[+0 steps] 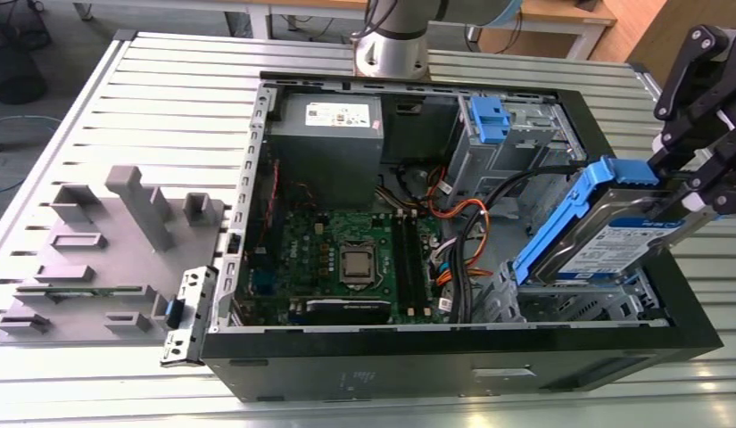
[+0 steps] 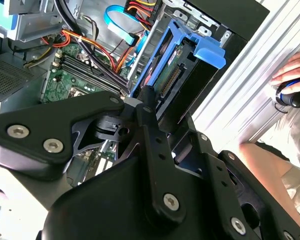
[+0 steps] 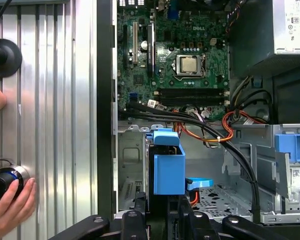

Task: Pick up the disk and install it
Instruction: 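Insert the disk into the insertion slot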

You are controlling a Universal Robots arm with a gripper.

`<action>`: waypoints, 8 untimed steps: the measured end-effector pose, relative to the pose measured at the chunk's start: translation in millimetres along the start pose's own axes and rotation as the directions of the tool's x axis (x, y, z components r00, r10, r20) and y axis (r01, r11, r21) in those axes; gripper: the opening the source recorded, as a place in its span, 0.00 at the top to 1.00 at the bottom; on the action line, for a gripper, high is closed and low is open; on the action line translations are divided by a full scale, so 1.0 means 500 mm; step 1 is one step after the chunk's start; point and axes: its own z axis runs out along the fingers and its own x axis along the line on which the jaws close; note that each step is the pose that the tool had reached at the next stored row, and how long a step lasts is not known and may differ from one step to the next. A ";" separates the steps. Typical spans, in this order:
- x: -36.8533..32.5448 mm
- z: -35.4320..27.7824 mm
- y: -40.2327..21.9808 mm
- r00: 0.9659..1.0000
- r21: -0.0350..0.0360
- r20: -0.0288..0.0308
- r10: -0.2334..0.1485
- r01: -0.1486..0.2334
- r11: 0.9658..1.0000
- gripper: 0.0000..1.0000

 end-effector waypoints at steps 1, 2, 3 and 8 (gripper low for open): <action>0.000 -0.002 0.000 1.000 0.000 0.000 0.000 0.000 1.000 0.65; 0.000 -0.002 0.000 1.000 0.000 0.000 0.000 0.000 1.000 0.65; 0.000 -0.002 0.000 1.000 0.000 0.000 0.000 0.000 1.000 0.65; 0.000 -0.005 0.000 1.000 0.000 0.000 0.000 0.000 1.000 0.65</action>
